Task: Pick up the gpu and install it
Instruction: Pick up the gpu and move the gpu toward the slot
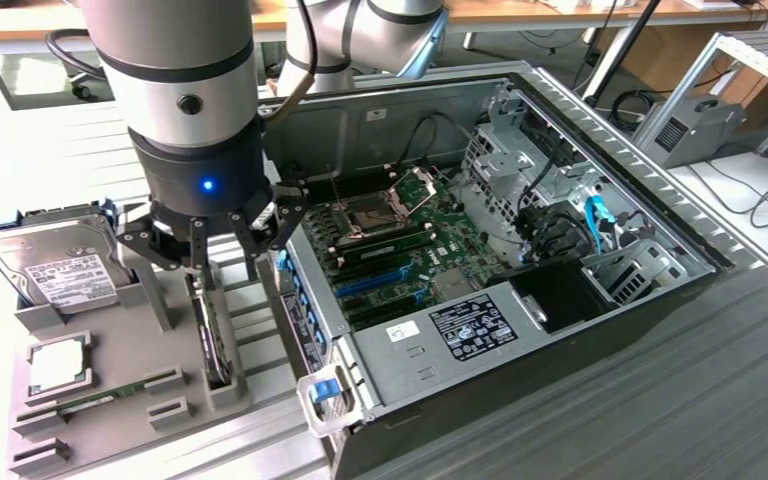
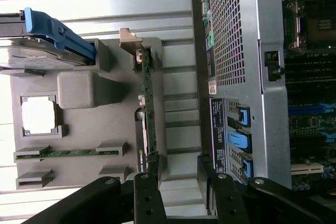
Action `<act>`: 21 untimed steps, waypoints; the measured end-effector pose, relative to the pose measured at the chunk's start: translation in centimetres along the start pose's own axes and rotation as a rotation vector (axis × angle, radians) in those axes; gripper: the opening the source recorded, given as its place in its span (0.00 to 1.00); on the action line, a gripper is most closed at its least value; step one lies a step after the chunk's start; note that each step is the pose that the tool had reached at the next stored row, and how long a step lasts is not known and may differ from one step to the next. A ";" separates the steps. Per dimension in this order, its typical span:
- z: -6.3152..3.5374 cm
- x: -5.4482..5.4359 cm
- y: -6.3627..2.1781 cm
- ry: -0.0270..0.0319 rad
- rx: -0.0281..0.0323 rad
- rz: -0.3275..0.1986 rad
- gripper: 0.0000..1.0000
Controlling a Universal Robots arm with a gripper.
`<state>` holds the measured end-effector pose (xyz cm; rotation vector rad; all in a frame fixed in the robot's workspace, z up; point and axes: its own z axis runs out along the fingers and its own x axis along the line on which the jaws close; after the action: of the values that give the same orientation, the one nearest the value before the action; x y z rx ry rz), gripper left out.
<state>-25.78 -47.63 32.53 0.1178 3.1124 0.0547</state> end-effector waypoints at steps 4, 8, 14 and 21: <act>0.09 0.0 0.00 0.0000 0.0000 0.000 0.42; 0.17 0.0 -0.01 0.0000 0.0000 0.000 0.42; 0.29 0.0 -0.01 0.0000 0.0000 0.000 0.42; 0.55 0.0 -0.02 0.0000 0.0000 0.000 0.42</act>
<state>-25.78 -47.63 31.98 0.1178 3.1124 0.0547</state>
